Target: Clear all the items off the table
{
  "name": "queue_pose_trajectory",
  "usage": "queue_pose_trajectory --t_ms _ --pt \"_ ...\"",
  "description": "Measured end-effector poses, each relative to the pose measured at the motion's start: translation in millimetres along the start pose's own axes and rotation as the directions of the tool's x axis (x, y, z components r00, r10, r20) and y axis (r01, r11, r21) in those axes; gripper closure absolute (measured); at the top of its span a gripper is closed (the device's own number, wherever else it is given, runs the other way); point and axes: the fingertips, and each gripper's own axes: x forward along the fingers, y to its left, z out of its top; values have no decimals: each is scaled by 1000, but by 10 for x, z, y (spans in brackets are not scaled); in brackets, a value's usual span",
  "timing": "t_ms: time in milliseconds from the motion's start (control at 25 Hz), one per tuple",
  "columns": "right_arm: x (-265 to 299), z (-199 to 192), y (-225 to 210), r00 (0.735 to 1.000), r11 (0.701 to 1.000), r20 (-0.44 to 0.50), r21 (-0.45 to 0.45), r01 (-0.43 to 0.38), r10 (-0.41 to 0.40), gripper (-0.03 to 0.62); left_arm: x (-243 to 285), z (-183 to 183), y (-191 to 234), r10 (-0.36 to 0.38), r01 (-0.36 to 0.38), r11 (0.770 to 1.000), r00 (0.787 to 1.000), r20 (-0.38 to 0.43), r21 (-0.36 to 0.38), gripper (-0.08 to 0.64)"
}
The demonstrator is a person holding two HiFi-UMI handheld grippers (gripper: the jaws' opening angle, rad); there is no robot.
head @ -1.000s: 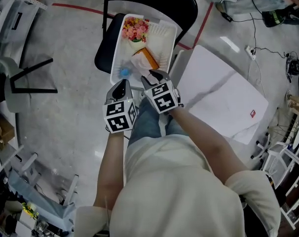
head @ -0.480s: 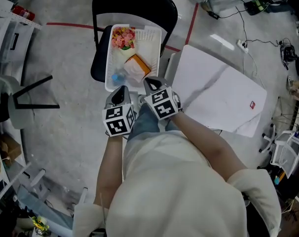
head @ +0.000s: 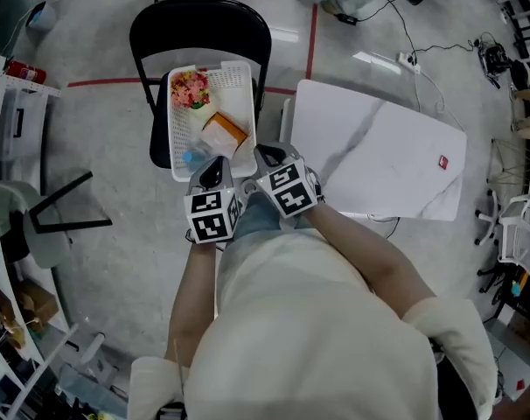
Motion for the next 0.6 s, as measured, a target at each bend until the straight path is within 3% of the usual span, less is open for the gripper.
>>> queue_pose_trajectory --t_ms 320,600 --pt "-537 -151 -595 994 985 47 147 95 -103 594 173 181 -736 -105 106 989 994 -8 100 551" --pt "-1152 -542 -1199 973 940 62 279 195 -221 594 278 218 -1620 -214 216 961 976 -31 173 551"
